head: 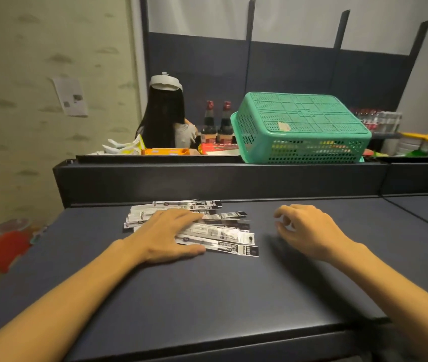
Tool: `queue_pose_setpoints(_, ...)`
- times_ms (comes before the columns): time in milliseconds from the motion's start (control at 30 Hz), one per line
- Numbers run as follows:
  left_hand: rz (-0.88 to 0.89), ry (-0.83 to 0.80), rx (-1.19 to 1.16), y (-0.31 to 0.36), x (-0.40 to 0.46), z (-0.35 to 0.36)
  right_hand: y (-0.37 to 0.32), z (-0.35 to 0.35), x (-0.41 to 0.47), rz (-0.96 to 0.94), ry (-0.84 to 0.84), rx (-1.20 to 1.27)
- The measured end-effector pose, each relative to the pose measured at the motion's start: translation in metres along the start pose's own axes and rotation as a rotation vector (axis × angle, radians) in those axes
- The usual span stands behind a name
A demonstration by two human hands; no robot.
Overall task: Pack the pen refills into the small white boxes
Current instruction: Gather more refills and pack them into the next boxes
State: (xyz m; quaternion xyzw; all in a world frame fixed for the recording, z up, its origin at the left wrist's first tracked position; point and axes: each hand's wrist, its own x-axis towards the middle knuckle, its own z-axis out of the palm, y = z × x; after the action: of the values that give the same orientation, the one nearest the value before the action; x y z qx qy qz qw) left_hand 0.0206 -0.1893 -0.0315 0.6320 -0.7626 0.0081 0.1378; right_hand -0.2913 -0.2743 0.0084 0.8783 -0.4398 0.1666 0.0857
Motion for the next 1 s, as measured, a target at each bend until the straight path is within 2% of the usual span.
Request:
queue_pose_setpoints(133, -0.017, 0.077, 0.085, 0.002, -0.004, 0.000, 0.003, -0.001, 0.011, -0.018, -0.001, 0.028)
queue_pose_setpoints(300, 0.006, 0.090, 0.161, 0.010, -0.009, -0.005, 0.003, 0.003, 0.024, -0.084, 0.022, 0.073)
queue_pose_setpoints(467, 0.026, 0.015, 0.255, 0.022, -0.010, -0.007, 0.002, 0.008, 0.026, -0.144, 0.016, 0.087)
queue_pose_setpoints(700, -0.002, -0.044, 0.232, 0.027, -0.001, -0.010, 0.008, 0.009, 0.019, -0.181, 0.021, 0.084)
queue_pose_setpoints(1000, -0.179, -0.099, 0.355, 0.046, 0.011, -0.011, 0.022, 0.009, 0.014, -0.158, 0.020, 0.076)
